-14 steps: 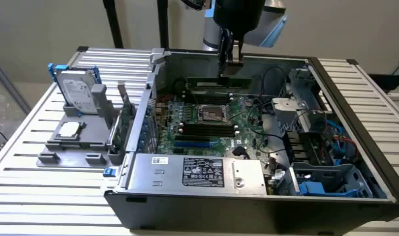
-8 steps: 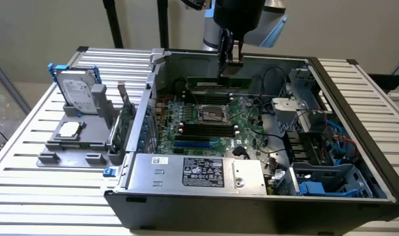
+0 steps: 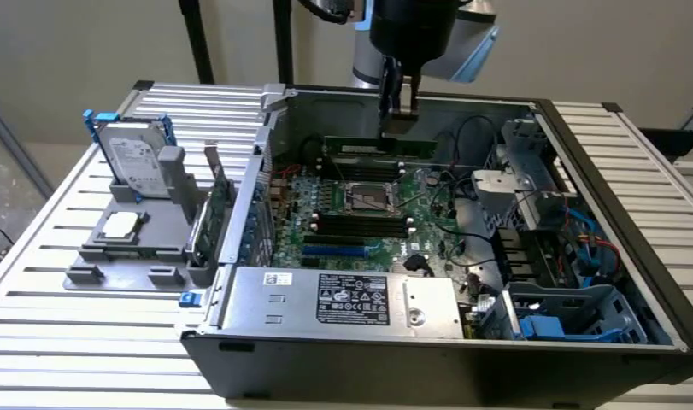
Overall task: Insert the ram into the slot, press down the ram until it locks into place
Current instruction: 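Insert the ram into the slot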
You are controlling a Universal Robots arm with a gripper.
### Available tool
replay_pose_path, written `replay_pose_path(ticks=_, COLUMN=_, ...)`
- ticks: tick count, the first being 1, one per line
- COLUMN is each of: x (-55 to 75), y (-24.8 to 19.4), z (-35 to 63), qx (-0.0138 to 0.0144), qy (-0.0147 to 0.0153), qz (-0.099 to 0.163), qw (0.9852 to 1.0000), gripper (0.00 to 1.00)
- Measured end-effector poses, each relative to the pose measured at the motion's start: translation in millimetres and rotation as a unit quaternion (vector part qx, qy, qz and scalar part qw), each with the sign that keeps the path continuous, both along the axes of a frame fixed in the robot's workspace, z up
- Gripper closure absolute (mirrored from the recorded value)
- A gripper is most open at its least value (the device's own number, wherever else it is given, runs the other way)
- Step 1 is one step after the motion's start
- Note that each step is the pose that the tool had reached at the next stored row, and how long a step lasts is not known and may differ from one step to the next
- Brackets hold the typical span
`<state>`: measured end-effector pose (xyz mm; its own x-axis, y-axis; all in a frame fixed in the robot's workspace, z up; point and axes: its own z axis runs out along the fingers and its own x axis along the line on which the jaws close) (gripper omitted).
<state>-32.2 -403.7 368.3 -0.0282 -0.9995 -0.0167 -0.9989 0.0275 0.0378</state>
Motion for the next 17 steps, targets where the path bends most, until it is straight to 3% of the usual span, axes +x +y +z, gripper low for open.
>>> replay_pose_path(ticks=3, x=0.0, y=0.0, z=-5.6, qx=0.0, qy=-0.0001, qz=-0.026, qw=0.9997, gripper=0.87)
replay_pose_path(ticks=5, x=-0.4, y=0.0, z=-9.3, qx=0.0001, qy=0.0, qz=-0.03, qw=0.9996, gripper=0.87)
replay_pose_path(ticks=17, x=-3.0, y=-3.8, z=-31.1, qx=0.0, qy=0.0, qz=-0.015, qw=0.9999, gripper=0.87)
